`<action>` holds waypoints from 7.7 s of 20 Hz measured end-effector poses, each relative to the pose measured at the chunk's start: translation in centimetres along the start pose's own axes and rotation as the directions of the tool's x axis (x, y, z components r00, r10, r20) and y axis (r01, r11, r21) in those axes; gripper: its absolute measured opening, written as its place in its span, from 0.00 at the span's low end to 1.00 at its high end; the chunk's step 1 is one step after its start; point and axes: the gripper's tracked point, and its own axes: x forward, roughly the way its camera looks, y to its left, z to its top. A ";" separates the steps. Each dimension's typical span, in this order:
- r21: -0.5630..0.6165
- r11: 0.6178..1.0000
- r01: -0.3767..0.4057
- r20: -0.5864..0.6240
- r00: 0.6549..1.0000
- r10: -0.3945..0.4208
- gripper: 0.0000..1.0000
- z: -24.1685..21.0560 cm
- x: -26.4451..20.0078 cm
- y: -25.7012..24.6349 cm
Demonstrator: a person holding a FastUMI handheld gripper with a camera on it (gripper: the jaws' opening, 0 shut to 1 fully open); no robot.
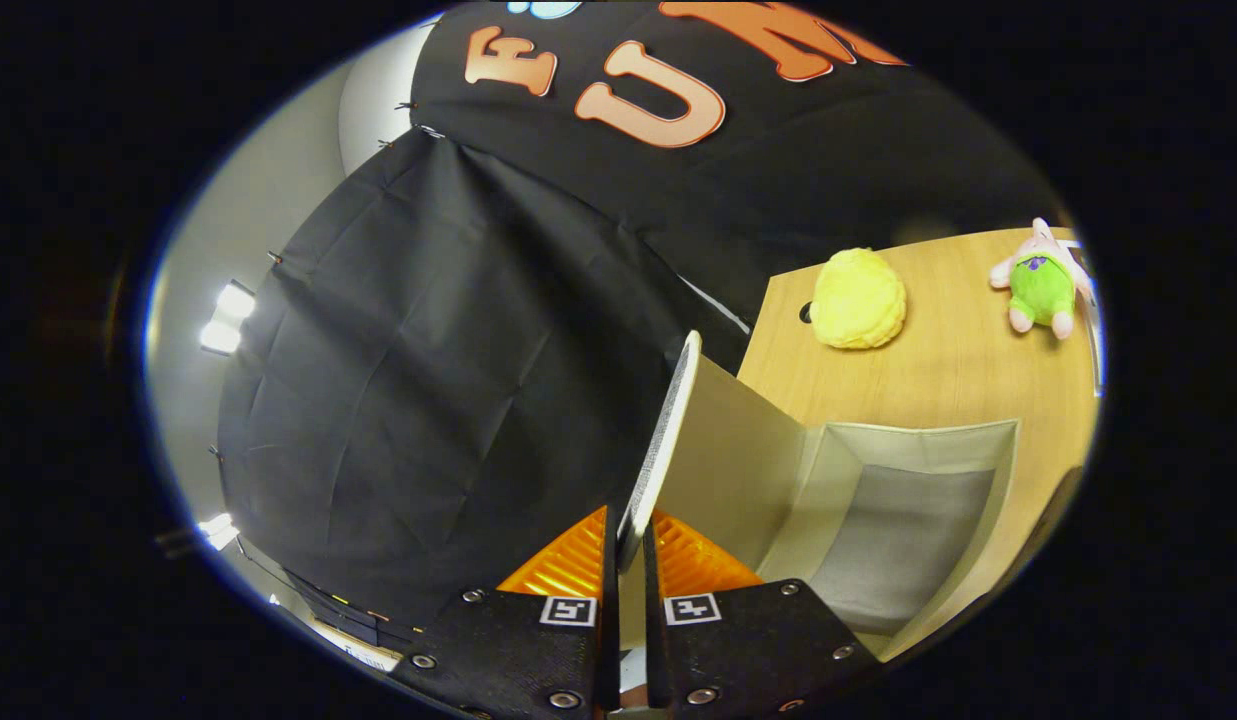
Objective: Open the storage box then place both shoes into the box .Put the left shoe in first, then the right shoe, with the right side of both shoes facing outward in a uniform manner.
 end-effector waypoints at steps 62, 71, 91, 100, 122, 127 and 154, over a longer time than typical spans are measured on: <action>0.187 0.523 0.832 -0.023 0.536 -0.844 0.04 -11.8 -21.6 -39.9; 0.202 0.578 0.791 0.046 0.581 -0.812 0.04 -6.0 -21.4 -30.5; 0.014 0.656 0.755 -0.050 0.656 -0.753 0.04 -5.8 -4.6 -19.8; 0.022 0.601 0.799 -0.198 0.593 -0.781 0.04 -9.7 0.6 -23.7; -0.025 0.820 0.572 -0.050 0.818 -0.573 0.89 -6.2 -9.4 -18.8; -0.086 0.718 0.691 0.099 0.723 -0.684 0.97 -4.3 -18.2 -23.3; 0.012 0.405 0.914 -0.017 0.405 -0.914 0.40 -13.4 -36.4 -49.9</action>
